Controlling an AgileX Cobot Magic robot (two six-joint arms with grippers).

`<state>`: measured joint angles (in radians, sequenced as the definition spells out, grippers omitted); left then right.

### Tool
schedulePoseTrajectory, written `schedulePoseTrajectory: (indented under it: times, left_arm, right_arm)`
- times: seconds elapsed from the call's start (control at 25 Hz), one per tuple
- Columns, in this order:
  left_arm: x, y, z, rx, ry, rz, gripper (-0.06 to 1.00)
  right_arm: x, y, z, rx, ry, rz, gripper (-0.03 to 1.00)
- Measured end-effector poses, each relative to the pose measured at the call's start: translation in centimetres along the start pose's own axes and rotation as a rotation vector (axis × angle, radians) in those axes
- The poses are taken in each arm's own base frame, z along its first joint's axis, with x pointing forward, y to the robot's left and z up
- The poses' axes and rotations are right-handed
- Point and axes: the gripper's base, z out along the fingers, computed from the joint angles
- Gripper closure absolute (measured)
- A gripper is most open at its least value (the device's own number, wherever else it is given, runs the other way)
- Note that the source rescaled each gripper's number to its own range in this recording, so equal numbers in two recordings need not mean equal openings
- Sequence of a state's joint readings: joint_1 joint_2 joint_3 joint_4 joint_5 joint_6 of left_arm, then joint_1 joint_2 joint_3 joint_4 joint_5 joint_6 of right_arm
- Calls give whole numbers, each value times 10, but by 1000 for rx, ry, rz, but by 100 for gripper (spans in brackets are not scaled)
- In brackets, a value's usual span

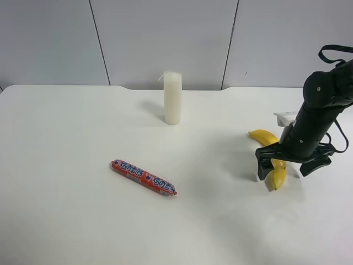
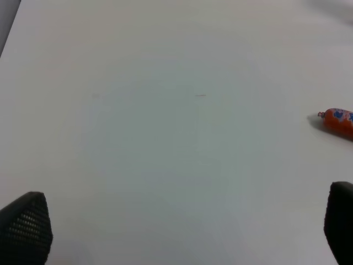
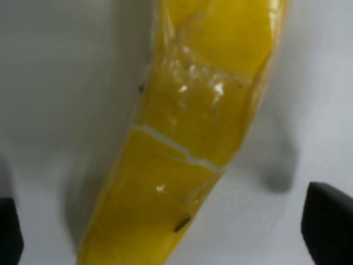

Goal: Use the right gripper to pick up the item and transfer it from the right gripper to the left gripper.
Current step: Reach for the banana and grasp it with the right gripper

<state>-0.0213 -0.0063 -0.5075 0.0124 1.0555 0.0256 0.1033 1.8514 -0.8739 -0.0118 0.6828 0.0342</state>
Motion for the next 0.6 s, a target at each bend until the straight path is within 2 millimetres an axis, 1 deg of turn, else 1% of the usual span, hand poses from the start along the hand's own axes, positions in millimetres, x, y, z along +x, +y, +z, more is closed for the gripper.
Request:
schedulePoseTrajectory:
  times: [0.16,0.6]
  left_arm:
    - [0,0,0,0,0,0,-6]
    - [0,0,0,0,0,0,-6]
  right_arm:
    - [0,0,1,0,-1,0,12]
    - [0,0,1,0,0,-1,64]
